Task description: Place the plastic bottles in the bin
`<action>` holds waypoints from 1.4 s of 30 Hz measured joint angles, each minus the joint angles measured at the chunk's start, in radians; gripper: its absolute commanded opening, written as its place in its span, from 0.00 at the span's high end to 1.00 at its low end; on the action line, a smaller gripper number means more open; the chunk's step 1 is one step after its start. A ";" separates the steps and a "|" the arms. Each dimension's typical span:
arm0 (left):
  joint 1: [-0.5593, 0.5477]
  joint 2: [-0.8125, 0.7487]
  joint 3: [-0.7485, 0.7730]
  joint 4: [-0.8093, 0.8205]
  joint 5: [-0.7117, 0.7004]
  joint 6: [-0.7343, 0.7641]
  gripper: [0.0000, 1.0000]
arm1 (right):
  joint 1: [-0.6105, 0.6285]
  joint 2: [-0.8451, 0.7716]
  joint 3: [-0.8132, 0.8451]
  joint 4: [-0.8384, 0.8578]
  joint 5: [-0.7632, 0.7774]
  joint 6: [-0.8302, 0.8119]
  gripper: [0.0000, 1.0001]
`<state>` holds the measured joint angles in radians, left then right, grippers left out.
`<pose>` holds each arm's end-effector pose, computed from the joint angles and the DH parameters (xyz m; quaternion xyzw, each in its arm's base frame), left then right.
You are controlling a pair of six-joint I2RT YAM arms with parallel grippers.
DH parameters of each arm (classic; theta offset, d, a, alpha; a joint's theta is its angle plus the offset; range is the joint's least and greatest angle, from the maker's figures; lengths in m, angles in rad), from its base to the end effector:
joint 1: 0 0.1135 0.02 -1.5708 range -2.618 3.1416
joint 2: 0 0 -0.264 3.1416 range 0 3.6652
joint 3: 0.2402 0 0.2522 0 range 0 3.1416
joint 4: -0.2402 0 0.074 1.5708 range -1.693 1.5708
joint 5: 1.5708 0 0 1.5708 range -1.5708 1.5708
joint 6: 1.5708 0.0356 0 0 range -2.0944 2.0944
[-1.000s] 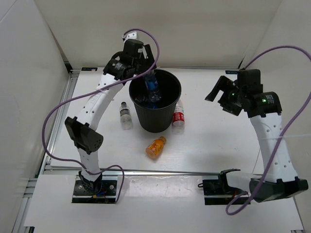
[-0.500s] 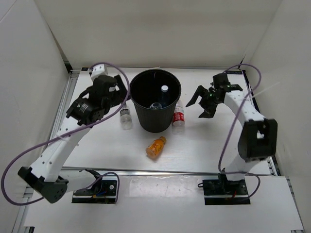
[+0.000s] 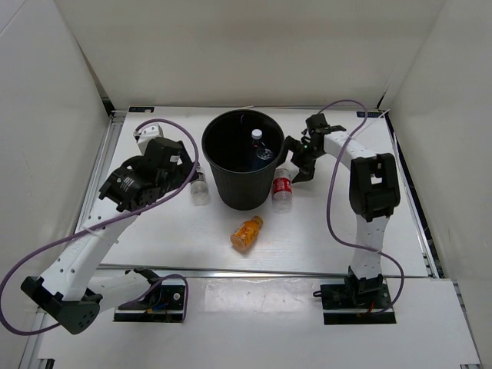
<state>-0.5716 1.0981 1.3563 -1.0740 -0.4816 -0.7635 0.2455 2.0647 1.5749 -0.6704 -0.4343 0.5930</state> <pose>0.1718 -0.0909 0.3922 -0.1740 0.8902 -0.0475 0.4184 0.4154 0.1195 0.1862 0.1220 0.9492 0.2737 0.0960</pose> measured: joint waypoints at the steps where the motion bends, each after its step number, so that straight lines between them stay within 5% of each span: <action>1: 0.000 0.007 0.001 -0.005 -0.001 0.000 0.00 | 0.006 0.011 0.010 0.001 -0.003 0.001 0.00; 8: 0.000 0.016 0.000 -0.033 -0.005 0.007 0.00 | 0.008 0.094 0.026 -0.016 -0.024 0.015 0.06; 16: 0.001 0.018 -0.008 -0.032 -0.032 0.008 0.00 | 0.005 0.099 0.017 -0.035 -0.009 0.010 0.51; 18: 0.002 0.025 -0.008 -0.032 -0.039 0.008 0.00 | 0.005 0.087 0.000 -0.034 -0.002 0.005 0.53; 22: 0.021 0.040 -0.021 -0.017 -0.043 0.015 0.00 | -0.007 0.008 -0.090 -0.051 0.067 0.015 0.73; 29: 0.116 0.122 -0.027 0.014 -0.031 0.049 0.00 | -0.163 -0.263 -0.199 -0.170 0.171 0.104 0.81; 36: 0.199 0.225 -0.027 0.066 0.013 0.087 0.00 | -0.275 -0.416 0.273 -0.189 0.090 0.190 0.79; 42: 0.227 0.271 -0.025 0.106 0.034 0.119 0.00 | -0.177 -0.333 0.598 -0.043 -0.120 0.241 0.81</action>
<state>-0.3447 1.3693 1.3312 -0.9684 -0.4473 -0.6441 0.0681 1.7317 2.1731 -0.7136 -0.5541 0.8337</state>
